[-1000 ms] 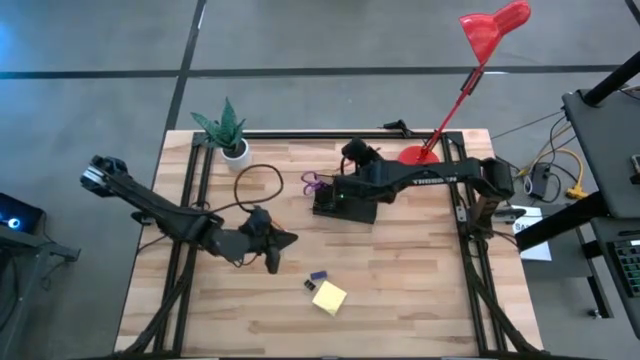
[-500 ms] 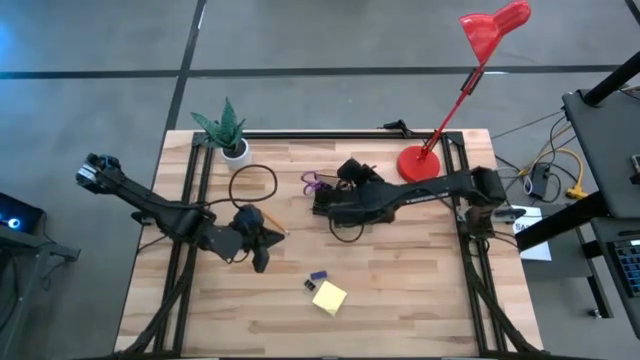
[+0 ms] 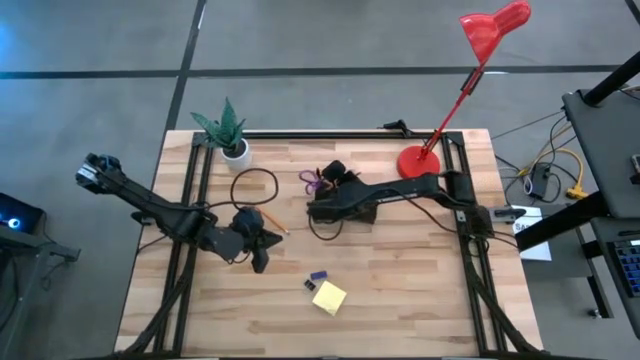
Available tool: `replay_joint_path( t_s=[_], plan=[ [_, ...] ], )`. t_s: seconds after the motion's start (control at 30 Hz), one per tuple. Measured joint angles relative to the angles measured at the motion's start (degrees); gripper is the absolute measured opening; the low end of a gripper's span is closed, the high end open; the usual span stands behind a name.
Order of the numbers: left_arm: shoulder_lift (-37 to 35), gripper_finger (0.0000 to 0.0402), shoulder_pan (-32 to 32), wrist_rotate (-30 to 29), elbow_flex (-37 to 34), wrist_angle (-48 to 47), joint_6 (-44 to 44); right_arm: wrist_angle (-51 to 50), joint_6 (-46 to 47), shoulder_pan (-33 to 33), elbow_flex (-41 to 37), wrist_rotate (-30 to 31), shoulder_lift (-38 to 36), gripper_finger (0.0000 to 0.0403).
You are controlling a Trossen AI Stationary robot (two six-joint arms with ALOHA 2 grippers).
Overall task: Pick and place office supplies into organizer
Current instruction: Put the bottom orange pencil into the black desk organizer, then put the orange pencil into the black desk organizer
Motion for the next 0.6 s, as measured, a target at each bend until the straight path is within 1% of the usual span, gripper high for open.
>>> replay_joint_path(
  t_s=[0.17, 0.3, 0.37, 0.43, 0.5, 0.53, 0.6],
  plan=[
    [-0.7, 0.0000, 0.0, 0.2, 0.1, 0.3, 0.4, -1.8, 4.2, 0.2, 2.0, 0.4, -0.3, 0.0093],
    [-1.7, 0.0000, 0.0, 0.1, -0.1, 0.3, 0.4, -5.5, 8.4, 0.8, 3.8, -0.4, -1.2, 0.0143],
    [-2.2, 0.0000, 0.0, 0.2, -0.1, 0.1, 0.4, -9.9, 11.6, 1.7, 5.2, -0.5, -1.2, 0.0163],
    [-3.3, 0.0000, 0.0, 1.7, -0.1, -2.7, 0.5, -16.1, 17.4, 3.2, 7.2, -1.0, -1.4, 0.0180],
    [-4.7, 0.0000, 0.0, 4.1, -0.1, -8.6, 0.5, -15.8, 22.3, 5.1, 8.1, -5.5, -3.8, 0.0192],
    [-5.2, 0.0000, 0.0, 5.5, -0.1, -12.2, 0.6, -15.8, 23.6, 6.6, 8.1, -10.4, -6.0, 0.0197],
    [-5.7, 0.0000, 0.0, 8.2, -0.1, -19.0, 3.0, -13.5, 28.7, 9.4, 9.2, -25.9, -9.6, 0.0202]
  ],
)
